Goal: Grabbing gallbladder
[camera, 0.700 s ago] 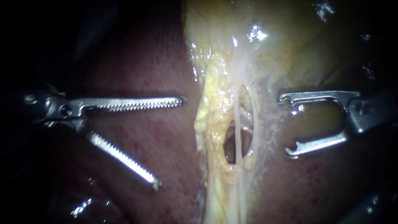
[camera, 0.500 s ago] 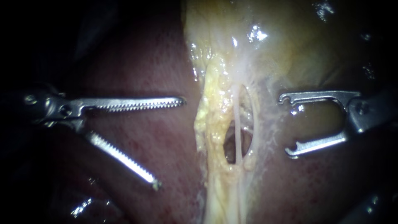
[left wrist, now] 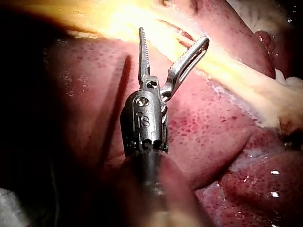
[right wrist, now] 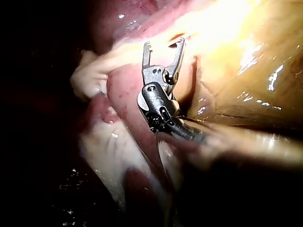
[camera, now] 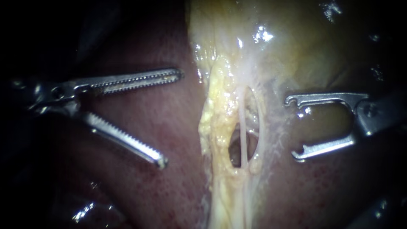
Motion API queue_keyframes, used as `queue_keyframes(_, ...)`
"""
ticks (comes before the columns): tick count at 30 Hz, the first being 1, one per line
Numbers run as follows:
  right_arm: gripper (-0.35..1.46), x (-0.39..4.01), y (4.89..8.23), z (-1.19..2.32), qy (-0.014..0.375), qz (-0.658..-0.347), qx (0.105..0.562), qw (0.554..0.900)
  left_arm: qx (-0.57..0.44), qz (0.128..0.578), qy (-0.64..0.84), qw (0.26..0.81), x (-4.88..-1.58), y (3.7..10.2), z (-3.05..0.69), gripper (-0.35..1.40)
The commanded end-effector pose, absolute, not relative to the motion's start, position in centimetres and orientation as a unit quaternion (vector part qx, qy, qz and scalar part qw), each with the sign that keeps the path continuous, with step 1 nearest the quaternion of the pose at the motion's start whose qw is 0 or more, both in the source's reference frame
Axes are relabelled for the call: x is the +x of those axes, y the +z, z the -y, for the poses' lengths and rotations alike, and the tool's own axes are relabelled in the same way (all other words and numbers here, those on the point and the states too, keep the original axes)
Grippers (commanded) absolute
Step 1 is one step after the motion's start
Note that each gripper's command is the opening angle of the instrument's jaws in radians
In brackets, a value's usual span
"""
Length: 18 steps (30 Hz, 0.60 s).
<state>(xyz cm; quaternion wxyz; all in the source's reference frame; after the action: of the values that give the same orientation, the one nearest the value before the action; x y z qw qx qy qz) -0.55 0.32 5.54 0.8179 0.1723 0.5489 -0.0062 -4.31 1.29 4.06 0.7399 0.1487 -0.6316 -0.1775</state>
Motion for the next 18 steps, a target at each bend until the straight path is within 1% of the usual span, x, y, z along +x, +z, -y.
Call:
queue_keyframes(1,0.60,-0.55,5.55,-0.32,-0.006,-0.549,0.172,0.818,0.152,0.627,-0.187,0.741,-4.31,4.06,-1.29,0.88)
queue_keyframes(4,0.60,-0.55,5.55,-0.31,-0.006,-0.549,0.172,0.818,0.158,0.611,-0.217,0.745,-4.34,4.08,-1.29,0.81)
queue_keyframes(8,0.60,-0.55,5.55,-0.31,-0.006,-0.549,0.172,0.818,0.161,0.602,-0.242,0.744,-4.40,4.10,-1.31,0.72)
queue_keyframes(14,0.60,-0.55,5.55,-0.31,-0.006,-0.549,0.172,0.818,0.163,0.594,-0.258,0.744,-4.55,4.16,-1.37,0.67)
queue_keyframes(18,0.60,-0.56,5.55,-0.31,-0.006,-0.549,0.172,0.818,0.168,0.591,-0.261,0.745,-4.66,4.23,-1.40,0.67)
